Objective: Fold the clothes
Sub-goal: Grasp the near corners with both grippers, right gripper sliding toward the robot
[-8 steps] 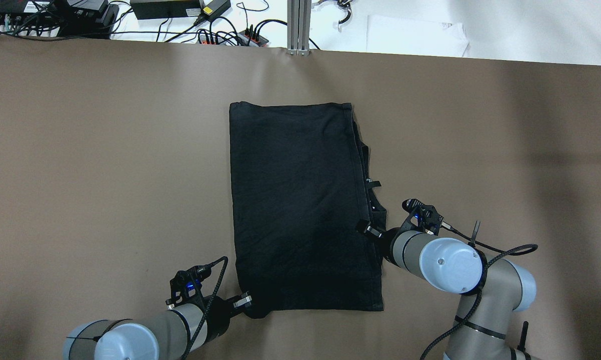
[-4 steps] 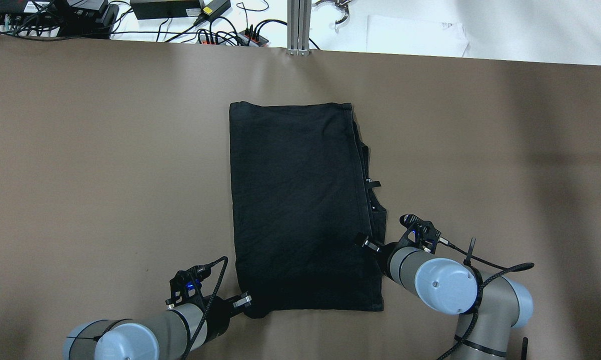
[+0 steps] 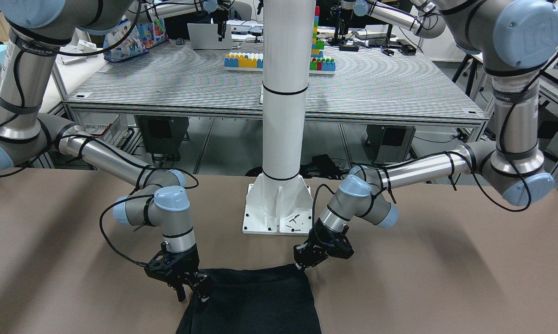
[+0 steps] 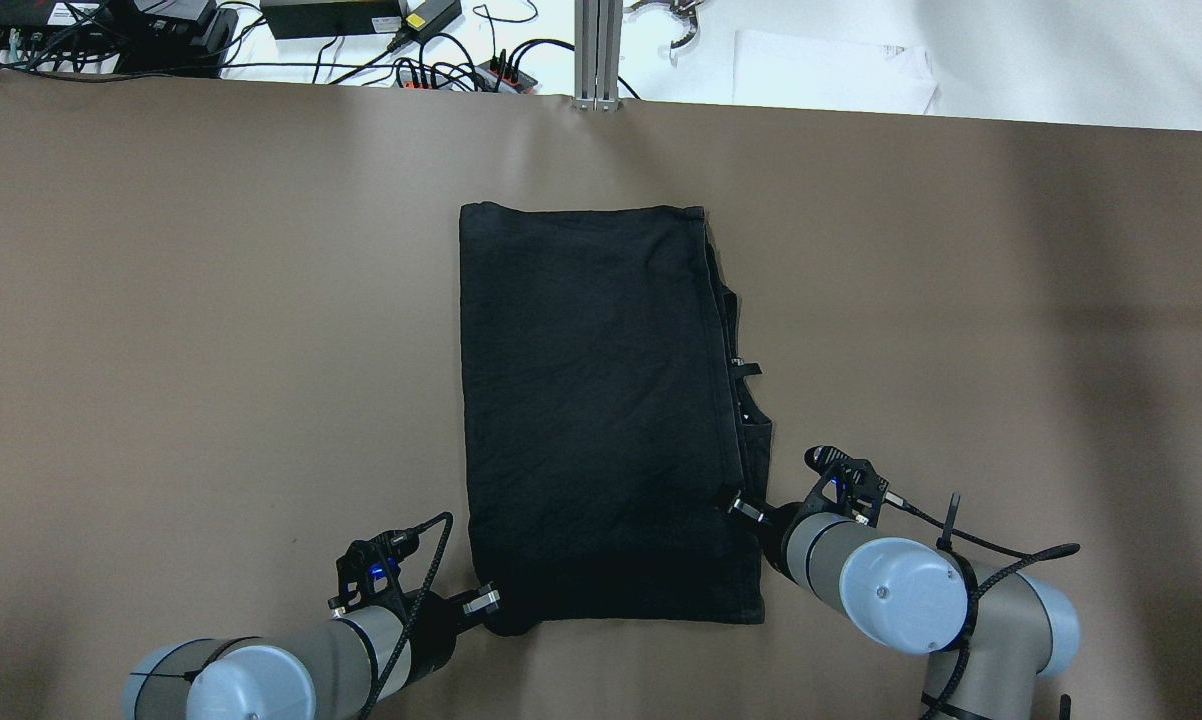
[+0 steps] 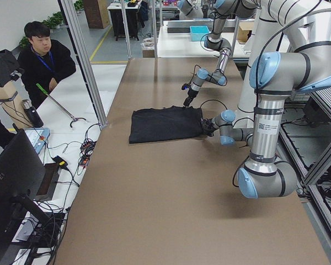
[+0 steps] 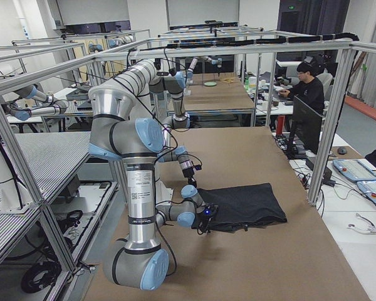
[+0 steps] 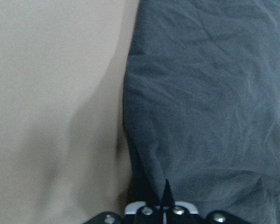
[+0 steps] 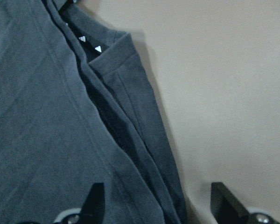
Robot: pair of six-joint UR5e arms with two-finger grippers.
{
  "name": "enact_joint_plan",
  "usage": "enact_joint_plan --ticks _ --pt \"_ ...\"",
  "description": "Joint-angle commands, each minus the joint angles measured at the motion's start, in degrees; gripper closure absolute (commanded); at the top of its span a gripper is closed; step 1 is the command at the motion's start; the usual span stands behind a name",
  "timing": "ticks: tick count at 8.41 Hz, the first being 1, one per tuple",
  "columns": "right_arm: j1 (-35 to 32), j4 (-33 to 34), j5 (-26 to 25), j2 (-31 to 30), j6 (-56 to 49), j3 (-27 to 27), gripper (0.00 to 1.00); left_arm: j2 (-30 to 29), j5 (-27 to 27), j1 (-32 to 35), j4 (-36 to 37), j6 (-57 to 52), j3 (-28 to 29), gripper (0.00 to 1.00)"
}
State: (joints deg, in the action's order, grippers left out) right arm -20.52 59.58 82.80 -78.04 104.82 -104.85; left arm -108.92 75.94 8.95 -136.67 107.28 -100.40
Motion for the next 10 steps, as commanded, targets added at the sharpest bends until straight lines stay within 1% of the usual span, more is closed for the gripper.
enact_joint_plan --ticks 1,2,3,5,6,7,8,9,10 --pt "1.97 0.18 -2.55 -0.27 0.73 -0.09 0.30 0.20 0.00 0.02 0.00 0.03 -0.06 1.00" --pt "2.07 0.27 -2.64 -0.01 0.82 -0.18 0.30 0.29 0.00 0.11 0.00 0.03 -0.06 1.00" --pt "2.15 0.53 -2.64 0.43 0.82 -0.18 0.36 0.38 0.00 0.11 0.00 0.03 -0.06 1.00" --pt "2.33 0.79 -3.69 0.52 3.70 -0.27 0.68 0.29 0.00 0.11 0.00 0.03 -0.15 1.00" --pt "2.50 0.80 -4.39 0.43 3.81 -0.35 0.71 0.38 0.00 0.11 0.00 -0.06 -0.15 1.00" --pt "2.51 0.80 -5.10 0.43 3.98 -1.22 0.77 0.38 0.00 0.19 0.00 0.03 -0.23 1.00" --pt "2.42 0.88 -5.10 -0.26 3.98 -2.97 0.91 0.29 0.00 0.19 0.00 0.03 -0.32 1.00" --pt "2.51 0.88 -5.10 -0.36 4.07 -3.25 1.00 0.29 0.00 0.19 0.00 0.03 -0.41 1.00" --pt "2.42 0.88 -5.10 -0.36 4.33 -3.43 1.00 0.29 0.00 0.19 0.00 0.03 -0.59 1.00"
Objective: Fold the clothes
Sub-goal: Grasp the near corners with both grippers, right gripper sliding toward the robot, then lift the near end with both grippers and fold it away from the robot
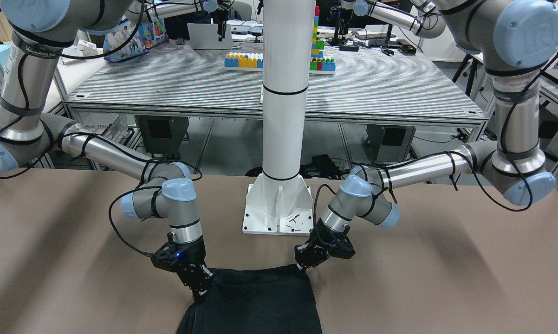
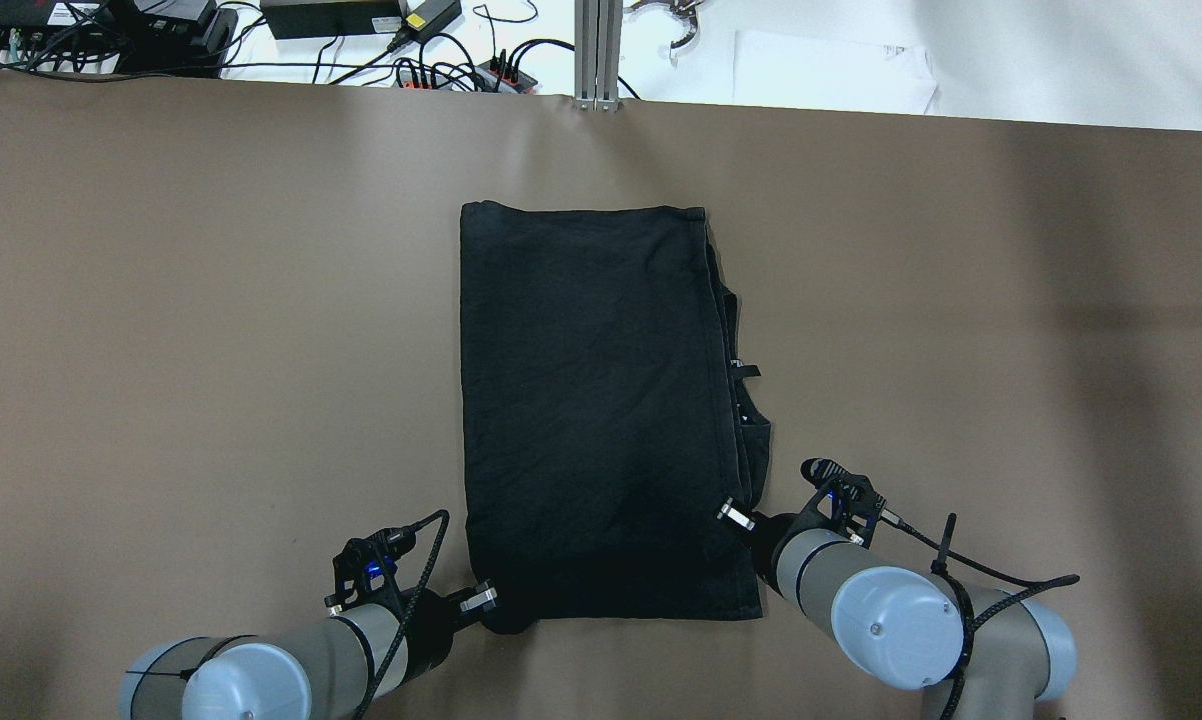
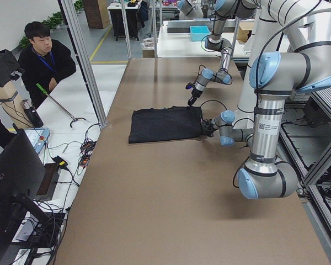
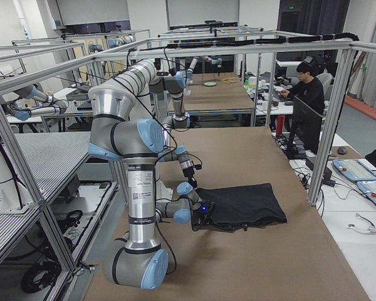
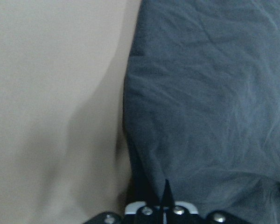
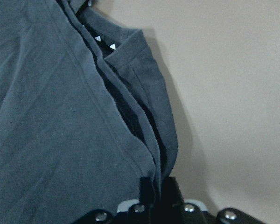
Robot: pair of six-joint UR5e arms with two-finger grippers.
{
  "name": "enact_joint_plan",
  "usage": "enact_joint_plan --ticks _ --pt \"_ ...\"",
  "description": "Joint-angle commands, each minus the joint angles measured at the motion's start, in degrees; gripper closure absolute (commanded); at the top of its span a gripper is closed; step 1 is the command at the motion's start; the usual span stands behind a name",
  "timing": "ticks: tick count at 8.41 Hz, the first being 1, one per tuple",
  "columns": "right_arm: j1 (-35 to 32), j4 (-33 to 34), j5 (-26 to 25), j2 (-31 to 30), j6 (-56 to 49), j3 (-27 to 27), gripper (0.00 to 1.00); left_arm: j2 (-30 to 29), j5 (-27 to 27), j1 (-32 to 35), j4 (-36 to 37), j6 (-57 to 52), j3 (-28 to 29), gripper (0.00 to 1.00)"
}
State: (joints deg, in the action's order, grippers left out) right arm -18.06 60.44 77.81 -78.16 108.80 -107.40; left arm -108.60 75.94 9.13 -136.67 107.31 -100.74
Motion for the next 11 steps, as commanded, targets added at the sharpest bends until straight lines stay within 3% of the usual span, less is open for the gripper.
enact_joint_plan --ticks 1,3,6,7,9,11 --pt "-0.04 0.20 -0.11 -0.32 0.36 -1.75 1.00 -0.03 0.09 0.19 0.00 -0.08 -0.51 1.00" --pt "0.04 6.32 0.06 -0.24 0.36 -7.69 1.00 1.19 0.61 0.89 0.00 -0.43 -4.79 1.00" --pt "8.02 14.33 -0.11 -0.67 5.53 -20.78 1.00 11.54 1.66 -0.51 2.88 -0.43 -23.47 1.00" --pt "8.13 19.58 -0.03 0.11 5.37 -25.53 1.00 11.39 5.41 0.53 7.34 -0.43 -27.45 1.00" --pt "4.38 22.61 0.41 1.60 4.58 -23.93 1.00 3.71 12.88 11.04 17.61 -4.45 -26.10 1.00" --pt "-3.00 22.88 2.51 7.12 3.09 -16.91 1.00 -4.30 17.55 19.57 27.03 -7.53 -21.63 1.00"
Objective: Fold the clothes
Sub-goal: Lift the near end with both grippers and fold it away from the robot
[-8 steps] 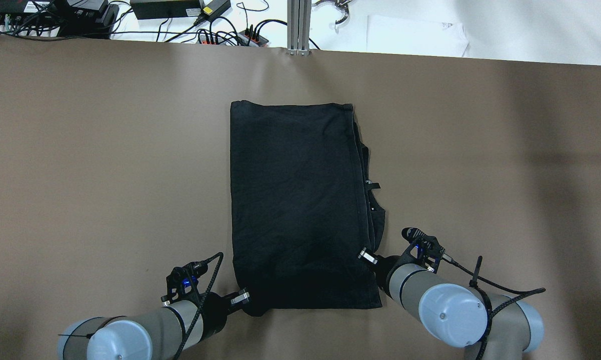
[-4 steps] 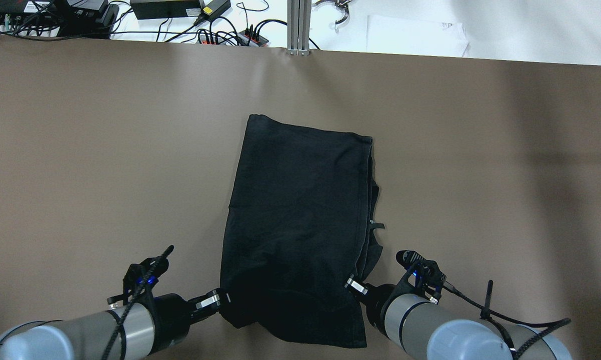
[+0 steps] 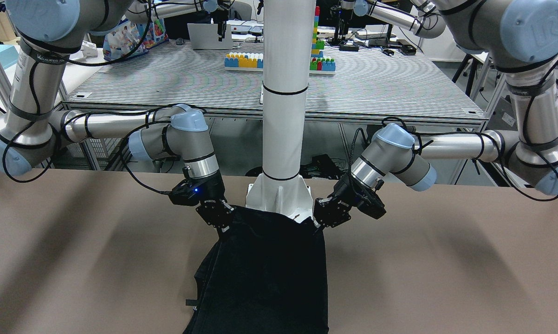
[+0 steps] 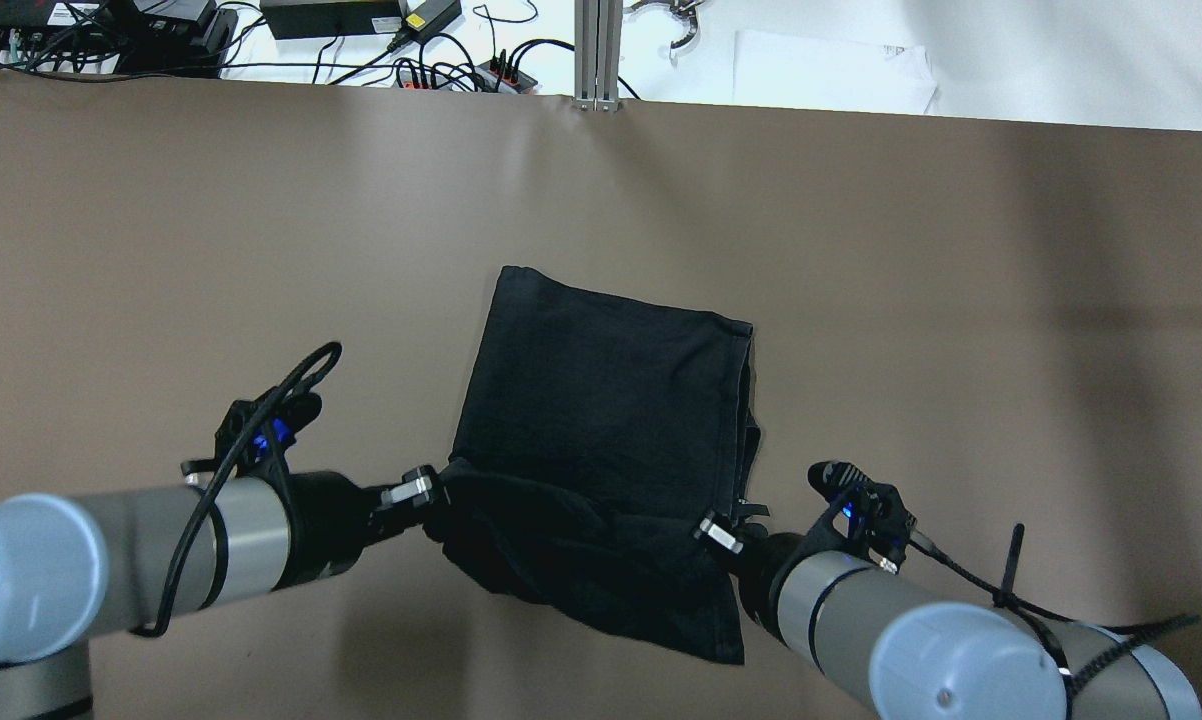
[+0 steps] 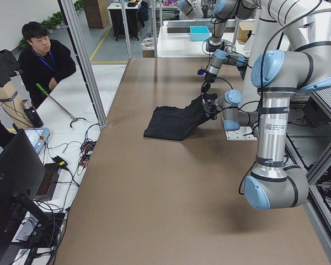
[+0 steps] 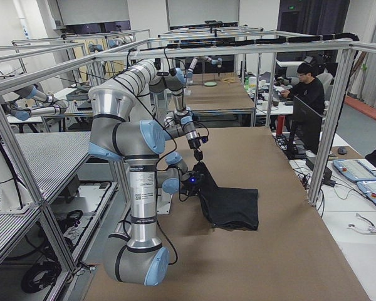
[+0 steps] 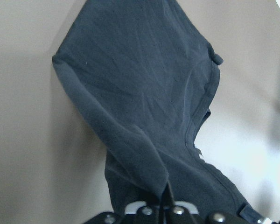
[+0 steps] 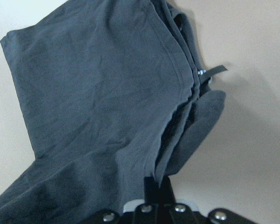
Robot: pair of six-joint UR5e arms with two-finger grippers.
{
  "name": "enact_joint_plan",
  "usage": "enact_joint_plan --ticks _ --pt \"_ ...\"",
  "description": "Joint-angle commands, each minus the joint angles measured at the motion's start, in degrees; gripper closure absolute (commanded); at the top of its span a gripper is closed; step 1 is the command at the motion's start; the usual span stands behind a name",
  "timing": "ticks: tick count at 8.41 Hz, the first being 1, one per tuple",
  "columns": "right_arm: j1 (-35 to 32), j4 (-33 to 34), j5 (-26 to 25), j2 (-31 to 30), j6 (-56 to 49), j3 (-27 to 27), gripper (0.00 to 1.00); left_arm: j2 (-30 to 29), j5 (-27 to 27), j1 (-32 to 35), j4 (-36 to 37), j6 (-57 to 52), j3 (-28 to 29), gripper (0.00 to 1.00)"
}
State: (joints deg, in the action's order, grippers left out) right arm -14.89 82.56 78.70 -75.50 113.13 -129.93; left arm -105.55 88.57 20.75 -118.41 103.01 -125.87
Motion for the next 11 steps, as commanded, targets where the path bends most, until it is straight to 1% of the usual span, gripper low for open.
enact_joint_plan --ticks 1,2,4,6,7,8,9,10,11 --pt "-8.90 0.67 1.64 7.18 -2.55 9.04 1.00 -11.13 5.65 10.43 12.90 -5.08 6.48 1.00" --pt "-11.01 0.58 1.64 9.38 -4.30 12.64 1.00 -14.21 5.57 11.93 15.12 -6.66 9.90 1.00" --pt "-13.48 0.14 1.55 11.51 -5.72 17.76 1.00 -18.79 5.56 13.96 15.32 -9.48 17.63 1.00" --pt "-15.68 -0.20 1.55 12.56 -6.34 22.32 1.00 -25.99 5.74 16.50 15.23 -11.94 28.16 1.00" --pt "-16.13 -2.12 1.55 13.96 -7.13 26.53 1.00 -29.24 5.65 17.39 15.06 -13.61 33.70 1.00" --pt "-16.48 -5.71 1.46 14.85 -7.22 31.53 1.00 -31.45 5.48 17.74 14.53 -15.80 40.02 1.00" --pt "-16.74 -10.88 1.20 15.81 -7.31 37.06 1.00 -32.60 5.39 17.92 12.35 -17.65 45.57 1.00" --pt "-17.27 -14.50 1.20 17.82 -7.31 42.77 1.00 -33.14 5.39 18.36 7.20 -17.75 50.49 1.00" --pt "-17.36 -15.58 1.20 18.97 -9.75 46.48 1.00 -33.14 5.39 18.45 3.23 -18.54 53.67 1.00"
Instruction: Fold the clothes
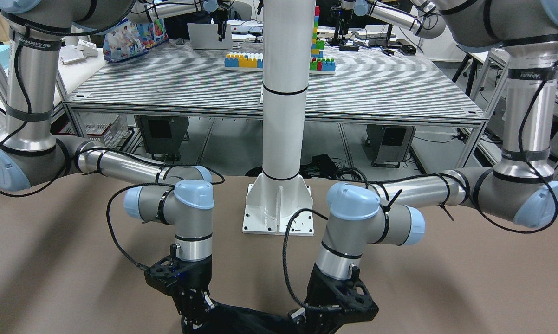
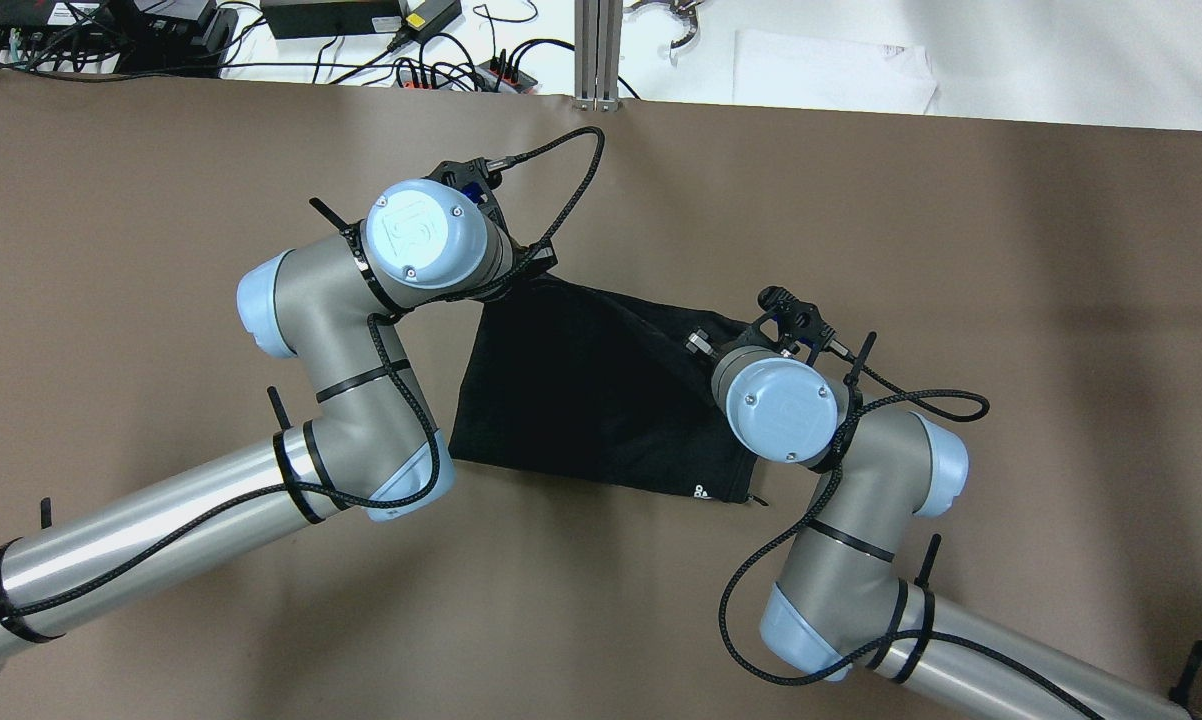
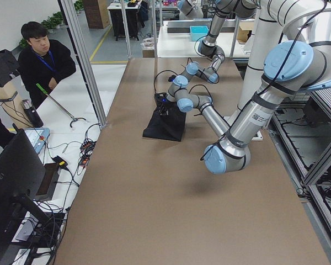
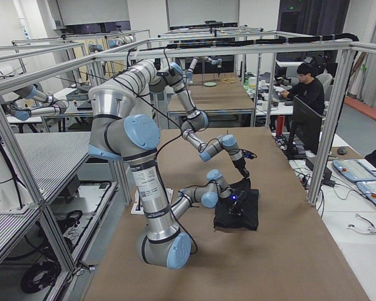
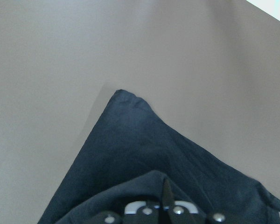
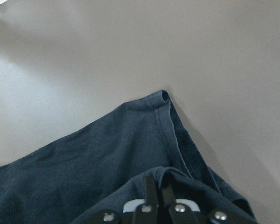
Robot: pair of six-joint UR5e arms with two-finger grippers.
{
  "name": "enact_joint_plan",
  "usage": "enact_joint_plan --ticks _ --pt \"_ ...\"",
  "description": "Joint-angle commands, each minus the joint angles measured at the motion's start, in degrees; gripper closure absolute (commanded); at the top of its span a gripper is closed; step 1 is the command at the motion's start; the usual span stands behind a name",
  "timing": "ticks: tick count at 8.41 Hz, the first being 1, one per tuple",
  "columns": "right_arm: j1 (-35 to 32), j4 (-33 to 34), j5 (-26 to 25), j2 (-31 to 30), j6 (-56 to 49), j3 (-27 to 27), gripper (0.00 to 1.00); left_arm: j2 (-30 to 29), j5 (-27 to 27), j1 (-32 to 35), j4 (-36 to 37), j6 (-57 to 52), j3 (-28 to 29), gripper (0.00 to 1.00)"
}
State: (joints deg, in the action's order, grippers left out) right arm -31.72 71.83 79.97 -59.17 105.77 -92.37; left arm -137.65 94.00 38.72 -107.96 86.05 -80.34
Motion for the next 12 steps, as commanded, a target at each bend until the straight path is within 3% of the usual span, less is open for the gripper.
enact_joint_plan --ticks 1,2,3,5,6,8,9,10,12 --pt "-0.97 -5.38 0.01 2.75 -7.80 9.22 0.63 -0.95 0.04 0.56 -8.83 -4.90 8.70 0.54" --pt "-2.10 -5.38 0.53 3.27 -10.81 8.96 0.17 -0.78 -0.13 0.48 -8.84 -5.98 8.45 0.01" --pt "-3.77 -5.38 2.97 3.71 -11.37 7.48 0.09 -0.86 0.30 1.43 -8.84 -5.64 6.70 0.00" --pt "-7.38 -4.68 12.54 3.54 -11.20 1.26 0.08 -0.51 4.50 3.89 -8.84 -5.72 4.93 0.00" --pt "-7.30 -4.68 12.93 3.19 -10.33 -0.60 0.08 -0.16 4.79 4.25 -8.84 -6.07 4.93 0.00" --pt "-3.02 -5.20 12.06 0.74 0.42 -2.99 0.12 -0.16 4.88 4.87 -8.84 -6.43 5.02 0.00" --pt "-0.56 -5.38 8.40 0.03 6.24 -3.60 0.16 -0.07 4.88 4.87 -8.84 -6.51 5.02 0.00" --pt "2.60 -5.38 4.27 -0.85 7.77 -3.78 0.18 0.36 4.96 5.04 -8.84 -6.51 4.93 0.00" --pt "4.21 -5.56 2.39 -1.56 8.14 -3.52 0.28 0.54 4.97 5.05 -8.84 -6.60 4.93 0.00"
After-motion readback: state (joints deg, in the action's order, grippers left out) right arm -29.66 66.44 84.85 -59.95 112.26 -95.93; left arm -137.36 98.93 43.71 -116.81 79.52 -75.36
